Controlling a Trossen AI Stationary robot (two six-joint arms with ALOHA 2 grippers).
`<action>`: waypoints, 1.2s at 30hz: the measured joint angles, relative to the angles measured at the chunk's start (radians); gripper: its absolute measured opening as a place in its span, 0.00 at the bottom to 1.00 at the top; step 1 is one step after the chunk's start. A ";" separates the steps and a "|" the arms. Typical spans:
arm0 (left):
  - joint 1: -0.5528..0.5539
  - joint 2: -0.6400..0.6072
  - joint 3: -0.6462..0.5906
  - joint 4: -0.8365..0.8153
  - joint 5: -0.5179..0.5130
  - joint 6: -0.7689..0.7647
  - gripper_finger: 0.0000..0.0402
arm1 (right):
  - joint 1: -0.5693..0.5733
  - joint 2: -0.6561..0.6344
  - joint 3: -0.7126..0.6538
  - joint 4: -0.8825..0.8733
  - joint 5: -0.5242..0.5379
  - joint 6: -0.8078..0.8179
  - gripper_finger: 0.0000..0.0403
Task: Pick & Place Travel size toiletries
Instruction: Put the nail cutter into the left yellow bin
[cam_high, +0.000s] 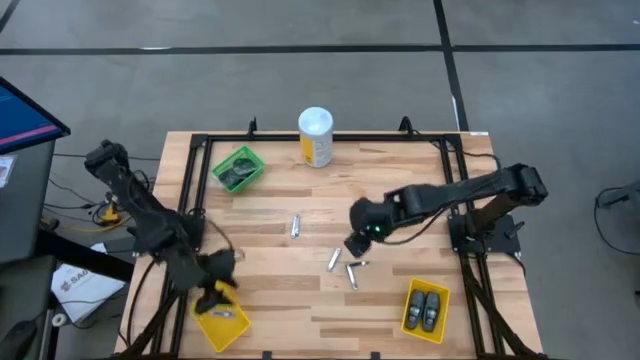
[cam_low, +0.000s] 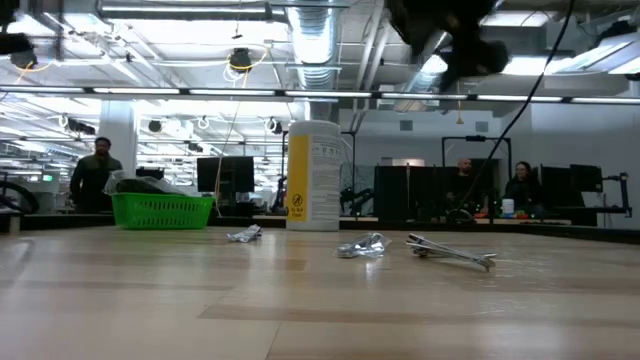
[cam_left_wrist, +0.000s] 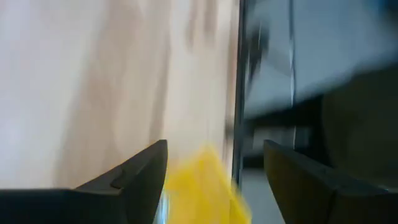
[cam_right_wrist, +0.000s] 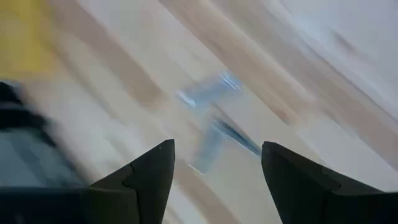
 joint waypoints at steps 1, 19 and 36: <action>0.021 -0.031 0.000 0.015 -0.055 0.001 0.63 | 0.007 0.015 -0.009 -0.004 0.000 0.003 0.57; 0.203 -0.150 -0.001 0.169 -0.259 0.175 0.63 | 0.095 0.380 0.056 0.094 -0.031 -0.295 0.75; 0.208 -0.129 0.000 0.193 -0.260 0.168 0.63 | 0.084 0.507 0.071 0.057 -0.017 -0.374 0.74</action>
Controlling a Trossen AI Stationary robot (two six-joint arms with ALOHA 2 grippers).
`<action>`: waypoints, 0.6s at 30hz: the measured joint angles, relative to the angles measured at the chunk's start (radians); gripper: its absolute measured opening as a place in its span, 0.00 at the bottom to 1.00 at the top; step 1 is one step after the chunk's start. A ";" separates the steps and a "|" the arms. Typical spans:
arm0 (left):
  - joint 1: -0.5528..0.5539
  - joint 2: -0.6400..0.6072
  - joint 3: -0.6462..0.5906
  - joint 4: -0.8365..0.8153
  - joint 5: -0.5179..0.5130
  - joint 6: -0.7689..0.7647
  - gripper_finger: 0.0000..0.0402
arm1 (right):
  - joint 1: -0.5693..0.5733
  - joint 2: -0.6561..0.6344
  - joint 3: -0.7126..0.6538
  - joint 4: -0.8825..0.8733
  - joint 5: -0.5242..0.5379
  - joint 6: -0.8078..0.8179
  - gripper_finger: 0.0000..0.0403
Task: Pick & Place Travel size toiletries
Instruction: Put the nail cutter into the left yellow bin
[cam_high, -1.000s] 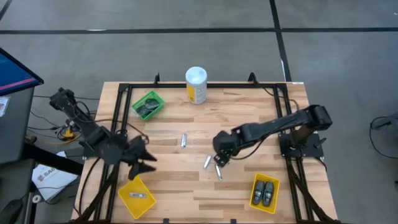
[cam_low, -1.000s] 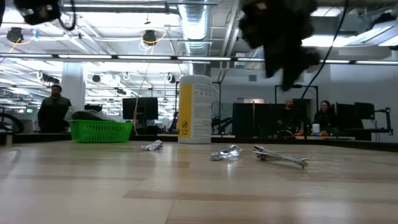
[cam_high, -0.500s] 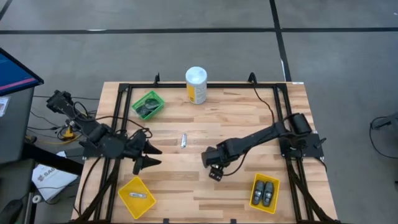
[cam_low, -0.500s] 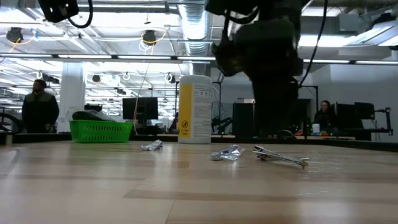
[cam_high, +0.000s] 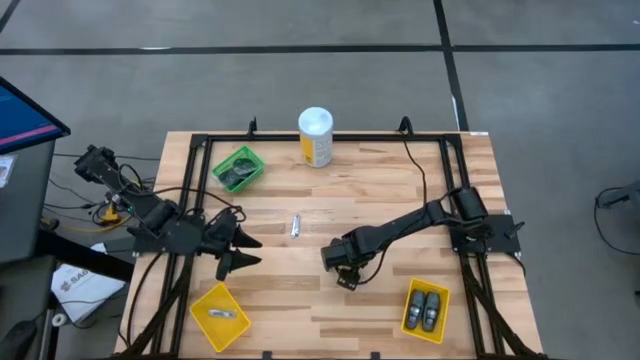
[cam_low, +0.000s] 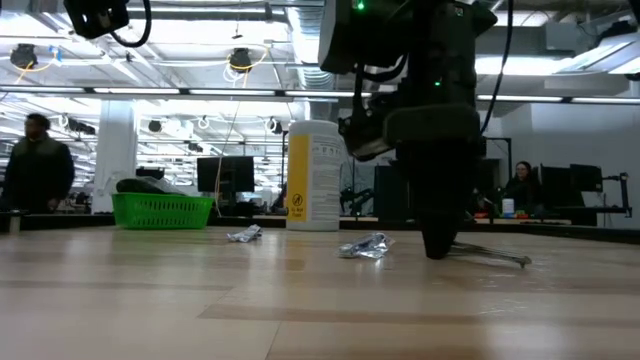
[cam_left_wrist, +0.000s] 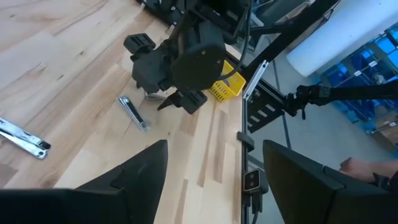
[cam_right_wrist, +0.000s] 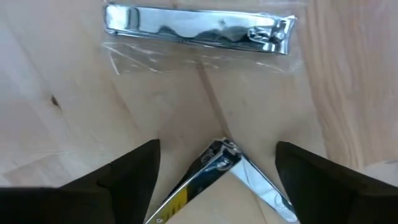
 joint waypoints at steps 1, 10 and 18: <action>0.000 0.000 0.000 0.000 0.000 0.000 0.63 | 0.002 0.000 0.000 -0.001 0.002 0.001 0.71; 0.000 0.000 0.000 0.000 0.000 0.000 0.63 | 0.002 0.000 -0.003 -0.019 -0.007 0.027 0.33; 0.000 0.000 0.000 0.000 0.000 0.000 0.63 | 0.001 -0.008 -0.004 -0.017 -0.016 0.030 0.08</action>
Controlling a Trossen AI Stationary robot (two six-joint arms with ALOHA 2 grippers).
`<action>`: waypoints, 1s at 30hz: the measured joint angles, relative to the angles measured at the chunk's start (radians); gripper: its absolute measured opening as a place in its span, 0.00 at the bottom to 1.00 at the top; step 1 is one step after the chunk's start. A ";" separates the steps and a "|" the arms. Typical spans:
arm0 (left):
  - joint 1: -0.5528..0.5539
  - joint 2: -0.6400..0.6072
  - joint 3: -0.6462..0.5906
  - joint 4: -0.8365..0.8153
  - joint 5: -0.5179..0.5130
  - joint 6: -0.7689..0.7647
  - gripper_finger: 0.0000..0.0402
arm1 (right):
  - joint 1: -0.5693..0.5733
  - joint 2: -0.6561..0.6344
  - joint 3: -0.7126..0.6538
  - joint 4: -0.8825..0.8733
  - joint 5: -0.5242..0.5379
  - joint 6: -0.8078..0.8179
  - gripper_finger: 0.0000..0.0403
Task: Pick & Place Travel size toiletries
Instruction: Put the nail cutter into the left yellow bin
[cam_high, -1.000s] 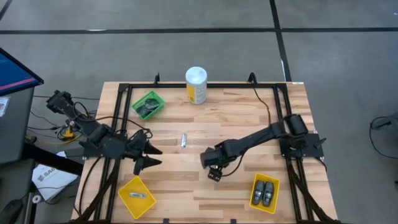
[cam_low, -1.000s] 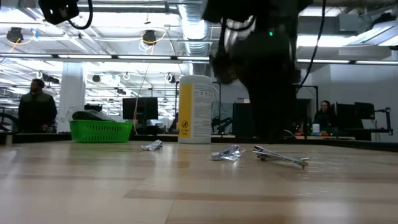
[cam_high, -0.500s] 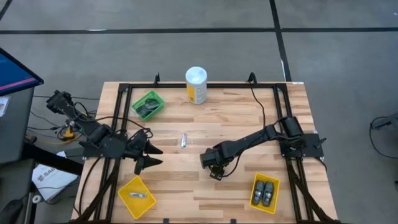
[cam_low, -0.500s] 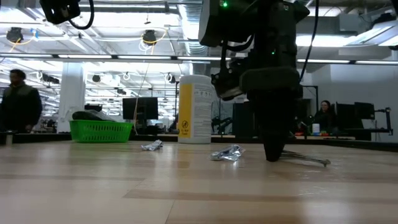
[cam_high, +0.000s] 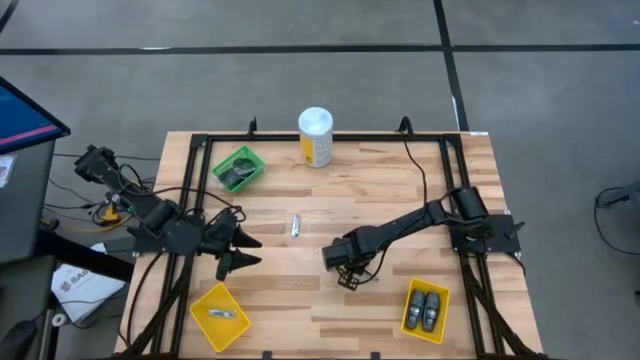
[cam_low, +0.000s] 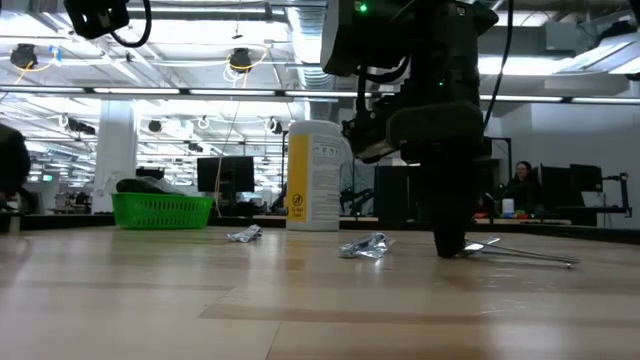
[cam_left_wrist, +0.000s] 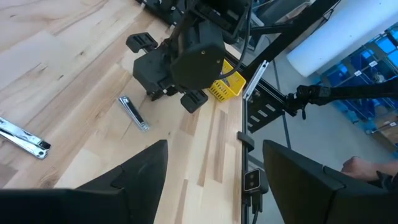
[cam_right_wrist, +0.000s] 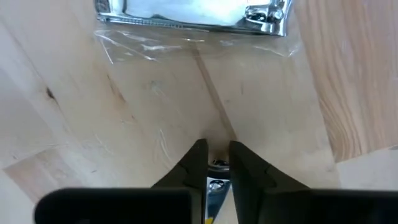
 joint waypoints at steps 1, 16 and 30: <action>0.000 0.000 0.000 0.000 0.000 0.000 0.63 | 0.000 -0.008 -0.002 -0.002 -0.001 0.000 0.08; 0.000 0.000 0.000 -0.001 -0.123 0.002 0.63 | -0.048 -0.243 -0.004 0.043 0.041 0.027 0.07; 0.213 0.112 0.000 0.328 0.069 0.302 0.63 | -0.052 -0.564 -0.002 0.507 0.079 -0.035 0.06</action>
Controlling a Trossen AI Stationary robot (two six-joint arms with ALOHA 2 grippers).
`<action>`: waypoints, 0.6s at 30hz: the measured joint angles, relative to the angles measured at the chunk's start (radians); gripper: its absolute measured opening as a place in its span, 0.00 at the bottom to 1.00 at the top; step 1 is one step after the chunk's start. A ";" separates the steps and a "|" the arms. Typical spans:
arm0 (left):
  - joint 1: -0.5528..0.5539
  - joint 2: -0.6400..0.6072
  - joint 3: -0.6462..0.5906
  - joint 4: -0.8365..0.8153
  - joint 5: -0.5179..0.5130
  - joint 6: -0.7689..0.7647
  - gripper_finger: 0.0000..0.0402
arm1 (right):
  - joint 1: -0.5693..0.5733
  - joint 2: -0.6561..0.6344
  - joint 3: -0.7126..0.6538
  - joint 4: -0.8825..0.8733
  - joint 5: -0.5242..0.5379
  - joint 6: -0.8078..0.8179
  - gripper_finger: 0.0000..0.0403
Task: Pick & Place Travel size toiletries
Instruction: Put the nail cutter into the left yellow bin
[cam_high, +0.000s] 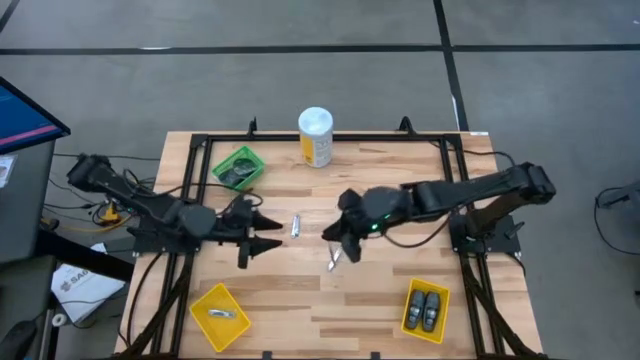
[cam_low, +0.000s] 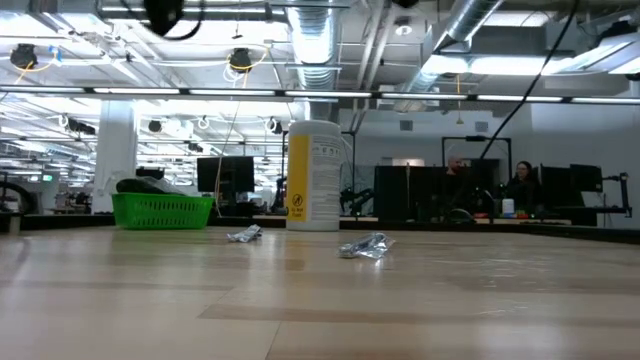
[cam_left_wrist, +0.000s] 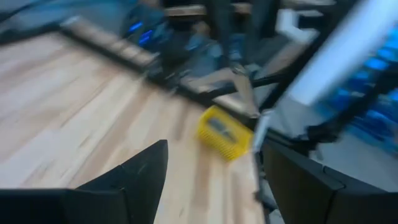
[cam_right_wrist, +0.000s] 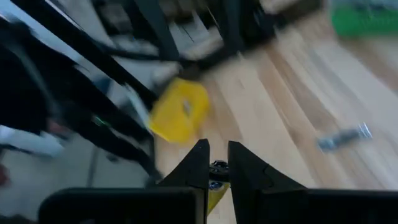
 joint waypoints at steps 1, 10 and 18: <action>0.022 0.021 0.000 0.065 0.047 0.049 0.63 | 0.000 -0.012 0.001 0.034 -0.002 -0.004 0.06; 0.237 0.195 0.000 0.521 0.402 0.175 0.71 | 0.004 -0.053 0.001 0.174 -0.096 -0.044 0.07; 0.337 0.326 0.001 0.793 0.657 0.080 0.74 | 0.002 -0.030 0.001 0.266 -0.160 -0.044 0.07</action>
